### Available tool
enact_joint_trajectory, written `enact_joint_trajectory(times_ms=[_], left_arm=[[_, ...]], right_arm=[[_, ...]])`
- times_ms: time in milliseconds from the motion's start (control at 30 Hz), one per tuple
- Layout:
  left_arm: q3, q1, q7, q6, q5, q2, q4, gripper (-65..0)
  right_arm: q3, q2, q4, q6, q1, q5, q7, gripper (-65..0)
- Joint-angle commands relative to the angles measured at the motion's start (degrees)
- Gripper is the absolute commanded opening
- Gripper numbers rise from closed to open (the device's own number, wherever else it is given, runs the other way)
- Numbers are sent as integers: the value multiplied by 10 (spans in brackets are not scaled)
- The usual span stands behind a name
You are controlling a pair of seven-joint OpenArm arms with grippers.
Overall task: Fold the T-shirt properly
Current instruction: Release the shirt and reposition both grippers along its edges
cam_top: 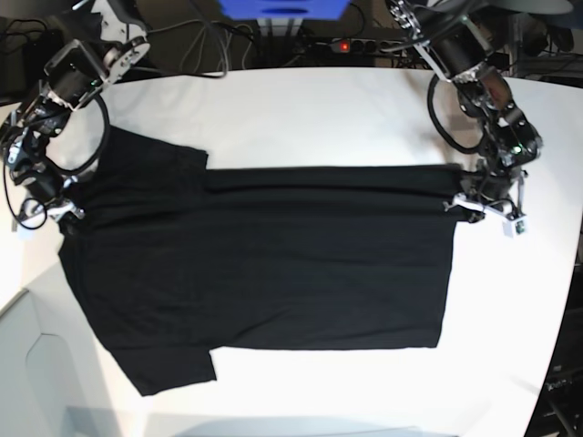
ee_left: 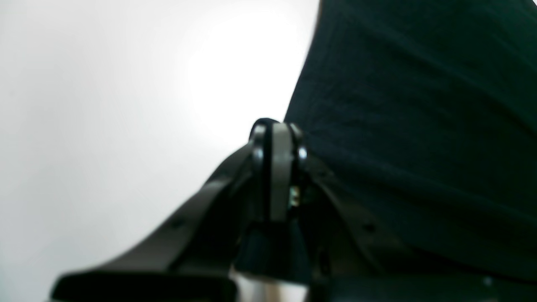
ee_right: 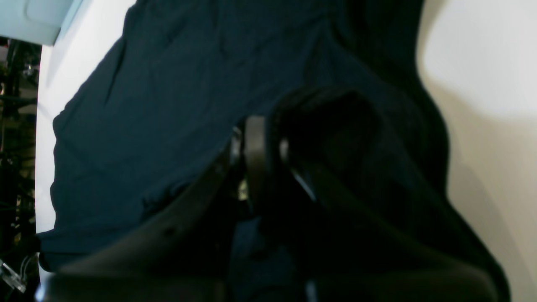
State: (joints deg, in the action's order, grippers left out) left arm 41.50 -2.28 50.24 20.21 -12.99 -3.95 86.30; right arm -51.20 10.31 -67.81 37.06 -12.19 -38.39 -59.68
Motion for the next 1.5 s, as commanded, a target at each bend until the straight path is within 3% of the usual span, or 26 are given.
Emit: enact_joint_trajectory(times_ms=[0, 233, 300, 433, 500, 567, 833, 1133, 1467], left_arm=[[0, -8, -17, 1, -1, -8, 10, -650], [0, -7, -17, 1, -3, -8, 10, -645], [1, -7, -17, 1, -6, -8, 10, -628], [3, -4, -14, 1, -9, -8, 12, -440], [3, -4, -13, 2, -9, -8, 14, -345], [3, -3, -13, 6, -9, -8, 17, -282], [4, -3, -14, 8, -9, -8, 17, -276], [4, 4, -17, 8, -9, -8, 18, -276], [4, 13, -18, 8, -9, -8, 18, -276]], right_arm=[[0, 11, -9, -4, -11, -17, 22, -650], [0, 11, -9, -5, -3, -17, 24, -650], [0, 11, -9, -6, -3, -17, 20, -606], [1, 11, -9, -7, -3, -17, 18, -406], [1, 13, -9, -7, -3, -17, 16, -345], [-2, 14, -10, -7, -3, -17, 7, -324], [-6, 22, -57, -7, 12, -20, 8, -363], [-26, 13, -179, -7, 66, -19, 5, -363], [-95, -44, -253, -6, 196, -20, -8, -362]])
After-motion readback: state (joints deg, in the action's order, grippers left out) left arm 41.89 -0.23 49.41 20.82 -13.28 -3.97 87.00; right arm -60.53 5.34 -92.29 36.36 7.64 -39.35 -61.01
